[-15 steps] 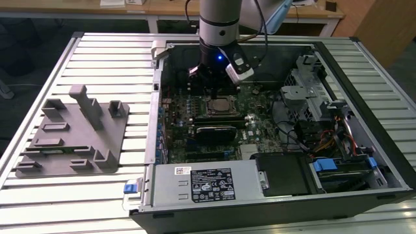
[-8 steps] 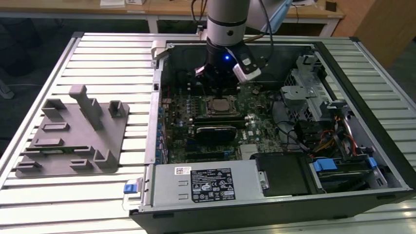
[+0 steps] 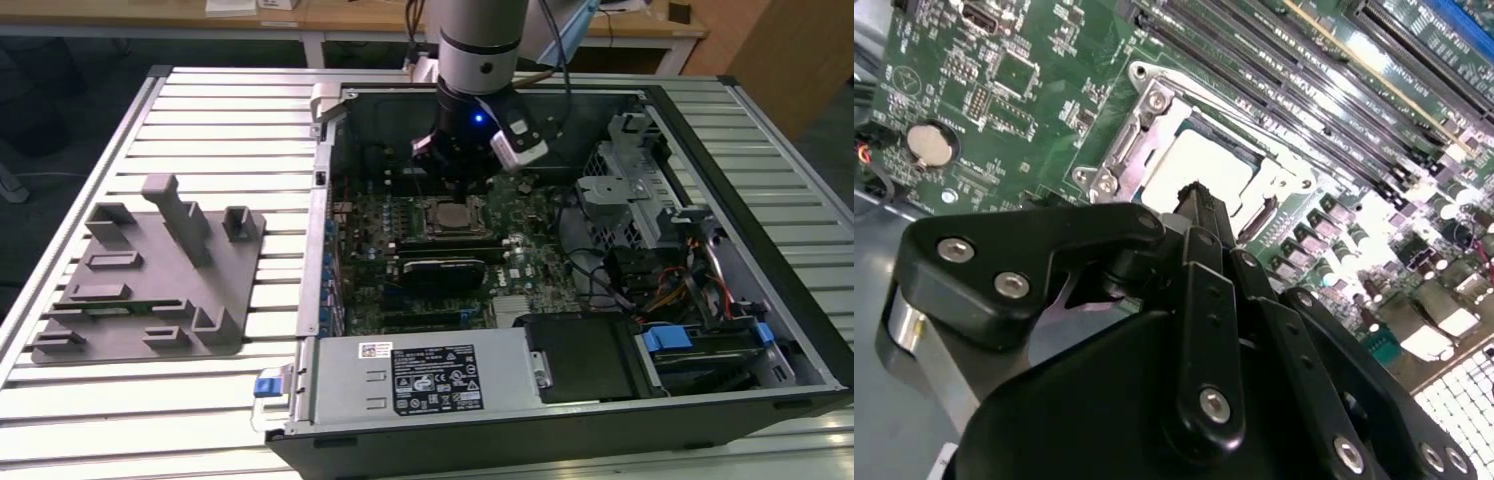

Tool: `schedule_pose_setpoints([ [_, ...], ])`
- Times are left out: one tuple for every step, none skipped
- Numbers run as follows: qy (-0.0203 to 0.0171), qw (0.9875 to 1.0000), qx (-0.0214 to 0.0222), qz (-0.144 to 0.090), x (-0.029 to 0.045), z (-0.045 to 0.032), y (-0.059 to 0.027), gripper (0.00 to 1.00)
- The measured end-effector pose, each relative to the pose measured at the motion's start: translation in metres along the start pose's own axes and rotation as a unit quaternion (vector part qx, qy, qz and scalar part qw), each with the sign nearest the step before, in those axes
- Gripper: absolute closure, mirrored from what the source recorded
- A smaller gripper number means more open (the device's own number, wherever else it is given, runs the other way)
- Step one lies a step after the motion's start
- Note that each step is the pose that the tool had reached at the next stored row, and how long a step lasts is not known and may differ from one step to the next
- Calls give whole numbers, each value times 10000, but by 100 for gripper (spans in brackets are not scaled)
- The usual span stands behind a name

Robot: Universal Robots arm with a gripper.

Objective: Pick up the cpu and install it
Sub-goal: 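Close the cpu cover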

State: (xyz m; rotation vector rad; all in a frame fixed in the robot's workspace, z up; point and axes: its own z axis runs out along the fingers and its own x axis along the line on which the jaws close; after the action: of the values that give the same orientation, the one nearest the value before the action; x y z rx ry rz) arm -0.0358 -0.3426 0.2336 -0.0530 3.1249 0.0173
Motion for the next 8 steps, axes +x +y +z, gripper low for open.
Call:
schedule_pose_setpoints([
  [0, 10000, 3, 50, 0, 0, 0, 89],
  [-1, 9999, 6, 103, 0, 0, 0, 89],
  [-1, 9999, 7, 157, 0, 0, 0, 89],
  [-2, 9998, 9, 205, 0, 0, 0, 89],
  [-2, 9997, 9, 229, 0, 0, 0, 89],
  [-2, 9997, 10, 245, 0, -1, 0, 89],
  [-1, 9997, 11, 257, 0, -8, 1, 89],
  [-2, 9997, 11, 263, -1, -15, 1, 89],
])
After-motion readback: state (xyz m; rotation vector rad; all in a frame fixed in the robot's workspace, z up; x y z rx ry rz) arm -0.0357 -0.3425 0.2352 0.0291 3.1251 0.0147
